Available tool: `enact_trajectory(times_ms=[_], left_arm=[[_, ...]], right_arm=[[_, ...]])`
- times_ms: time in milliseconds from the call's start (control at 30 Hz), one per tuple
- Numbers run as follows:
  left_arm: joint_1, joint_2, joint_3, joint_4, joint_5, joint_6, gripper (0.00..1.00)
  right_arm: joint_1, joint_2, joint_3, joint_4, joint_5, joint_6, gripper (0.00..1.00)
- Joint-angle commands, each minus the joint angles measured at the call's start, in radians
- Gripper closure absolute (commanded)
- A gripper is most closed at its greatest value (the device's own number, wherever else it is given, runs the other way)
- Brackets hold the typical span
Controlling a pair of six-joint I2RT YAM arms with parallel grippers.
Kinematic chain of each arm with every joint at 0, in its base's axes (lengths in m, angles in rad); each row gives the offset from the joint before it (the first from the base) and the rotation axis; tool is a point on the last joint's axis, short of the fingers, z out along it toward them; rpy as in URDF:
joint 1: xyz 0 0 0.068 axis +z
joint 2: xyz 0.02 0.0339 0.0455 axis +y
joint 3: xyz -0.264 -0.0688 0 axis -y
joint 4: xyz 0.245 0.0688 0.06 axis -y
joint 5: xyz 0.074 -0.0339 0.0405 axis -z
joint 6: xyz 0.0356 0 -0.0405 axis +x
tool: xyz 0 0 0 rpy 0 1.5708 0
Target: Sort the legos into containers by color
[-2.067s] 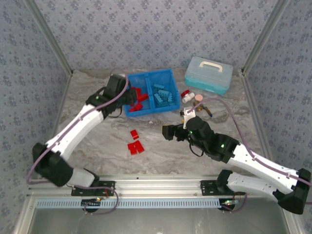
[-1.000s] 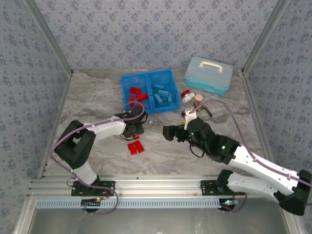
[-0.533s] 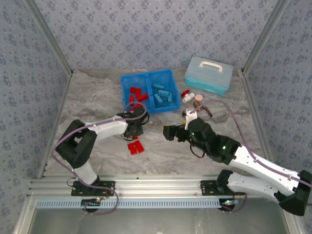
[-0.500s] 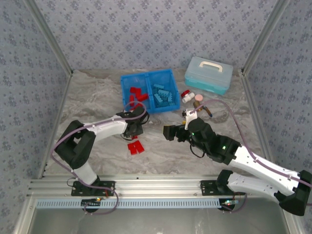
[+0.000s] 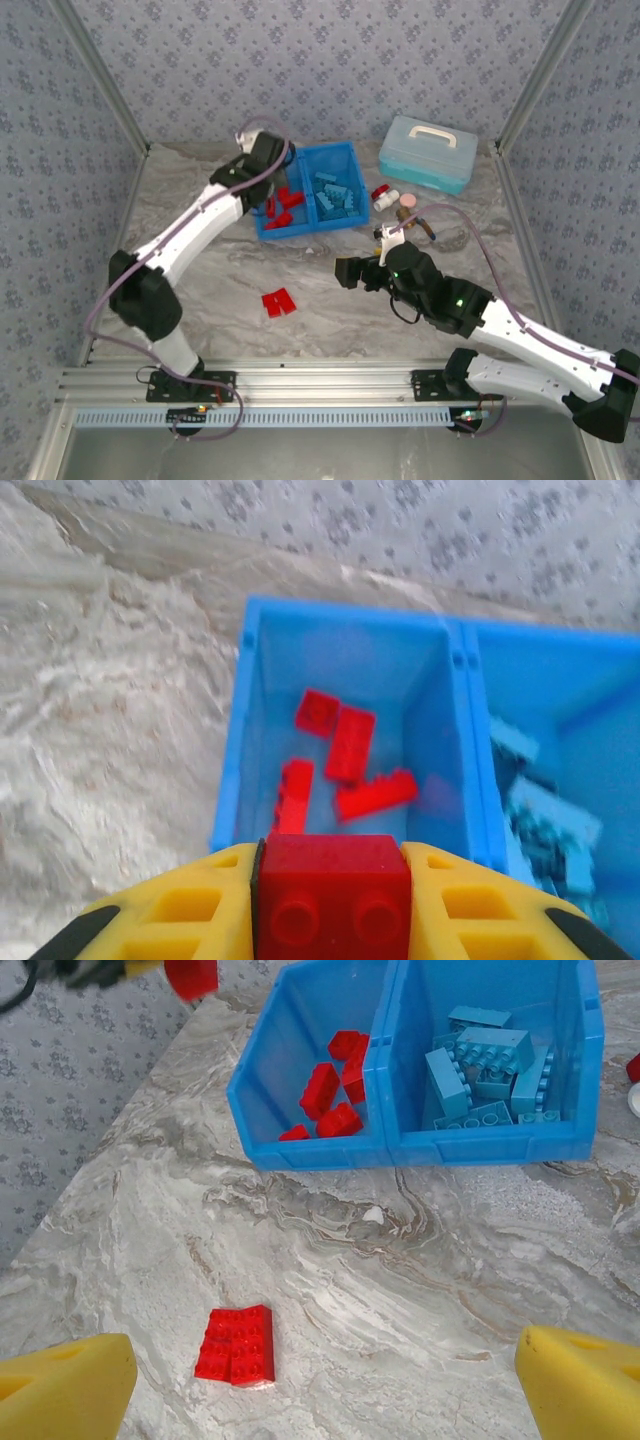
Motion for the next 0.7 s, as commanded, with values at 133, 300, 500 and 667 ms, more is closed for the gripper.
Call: enact_trajectory(times_ms=[133,300,500,667], left_arm=[[0.074,0.281,0.280,-0.096,0.103,0.069,0.73],[0.074,0.438,0.431,-0.082,0.198,0.039,0.71],[0.074,0.564,0.606,-0.153,0.140,0.063,0.58],[0.074,0.542,0.639,-0.178,0.151,0.090,0.47]], right_arm=[[0.011,-0.033,0.012,-0.034,0.031,0.018,0.00],[0.010,-0.032,0.017,-0.032,0.029,0.016,0.00],[0.013,-0.047,0.024,-0.050,0.030,0.025,0.00],[0.016,-0.060,0.011,-0.044,0.036,0.033,0.00]])
